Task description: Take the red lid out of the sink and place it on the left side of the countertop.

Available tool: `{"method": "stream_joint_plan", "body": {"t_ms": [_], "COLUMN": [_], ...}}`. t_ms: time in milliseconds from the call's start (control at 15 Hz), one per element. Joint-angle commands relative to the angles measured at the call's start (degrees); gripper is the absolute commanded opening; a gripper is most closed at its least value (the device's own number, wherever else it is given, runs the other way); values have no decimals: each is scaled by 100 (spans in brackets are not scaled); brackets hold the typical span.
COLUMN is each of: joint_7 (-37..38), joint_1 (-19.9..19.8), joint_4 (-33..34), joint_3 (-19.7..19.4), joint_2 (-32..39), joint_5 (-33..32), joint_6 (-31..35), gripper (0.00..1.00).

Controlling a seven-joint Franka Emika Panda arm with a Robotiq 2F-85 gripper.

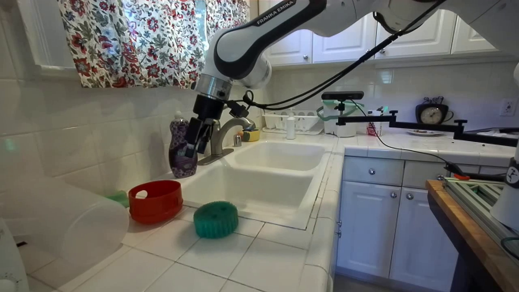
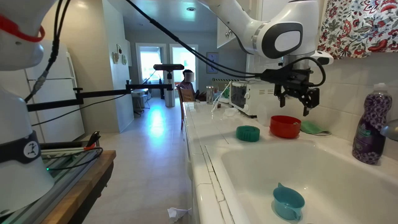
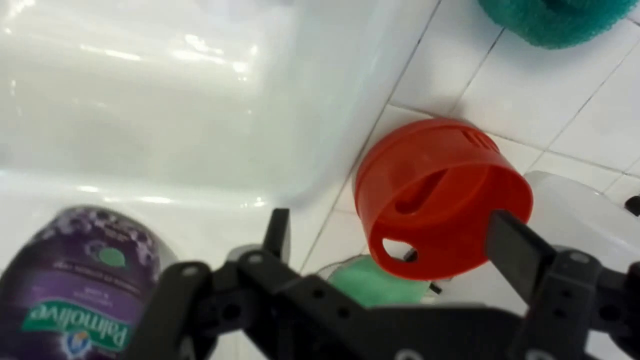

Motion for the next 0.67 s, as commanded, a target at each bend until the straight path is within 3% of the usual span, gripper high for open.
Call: {"method": "stream_joint_plan", "body": {"t_ms": [0,200,267,533,600], "joint_7": [760,1316,880,936,800], "joint_1": [156,495,334,401,267], "joint_4": [-630,-1246,-609,-657,-611], "joint_3": [-254,-492,-310,-377,-202], "joint_2": [-342,-584,-182,-213,-69], "joint_5": [433,331,401,381,584], "joint_6": [41,588,210,260,291], "gripper": [100,100,100,100,100]}}
